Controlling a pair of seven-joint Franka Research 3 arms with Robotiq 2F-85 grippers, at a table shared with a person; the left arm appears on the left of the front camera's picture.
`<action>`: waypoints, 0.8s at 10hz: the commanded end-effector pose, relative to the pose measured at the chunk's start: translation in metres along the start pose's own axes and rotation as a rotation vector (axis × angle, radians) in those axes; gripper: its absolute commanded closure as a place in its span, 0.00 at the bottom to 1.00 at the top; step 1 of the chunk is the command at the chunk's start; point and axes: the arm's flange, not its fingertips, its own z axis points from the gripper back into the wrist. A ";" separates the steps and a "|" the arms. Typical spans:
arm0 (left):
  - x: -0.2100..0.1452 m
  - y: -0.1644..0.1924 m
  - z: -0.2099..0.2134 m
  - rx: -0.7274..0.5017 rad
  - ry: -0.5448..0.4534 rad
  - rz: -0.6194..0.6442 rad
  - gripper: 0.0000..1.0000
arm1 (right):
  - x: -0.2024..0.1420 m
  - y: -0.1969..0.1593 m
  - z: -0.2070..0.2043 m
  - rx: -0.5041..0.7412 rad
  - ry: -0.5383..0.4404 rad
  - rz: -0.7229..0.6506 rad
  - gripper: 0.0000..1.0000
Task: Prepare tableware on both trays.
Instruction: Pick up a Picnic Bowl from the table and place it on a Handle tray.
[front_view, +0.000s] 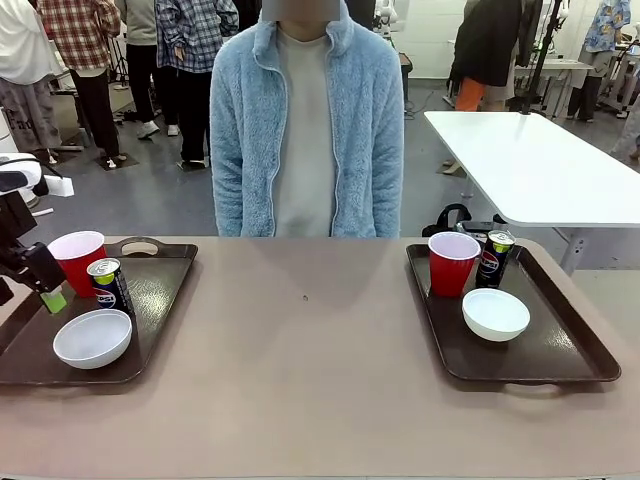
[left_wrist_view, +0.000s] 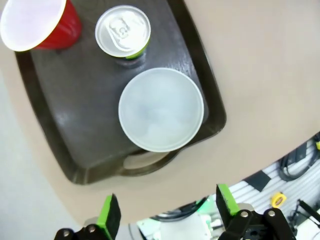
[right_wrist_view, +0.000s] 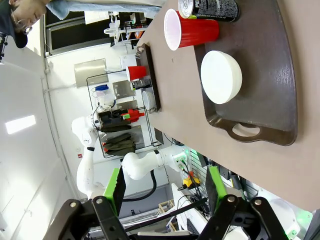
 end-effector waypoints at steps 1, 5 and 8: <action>0.002 -0.001 -0.002 -0.009 -0.015 -0.009 0.00 | -0.001 0.002 0.001 0.003 0.005 -0.015 0.15; 0.001 -0.001 -0.001 0.000 0.000 -0.002 0.00 | -0.001 0.002 0.001 0.003 0.005 -0.015 0.15; 0.024 0.080 0.038 -0.428 -0.171 0.217 0.00 | -0.001 0.002 0.001 0.003 0.005 -0.015 0.15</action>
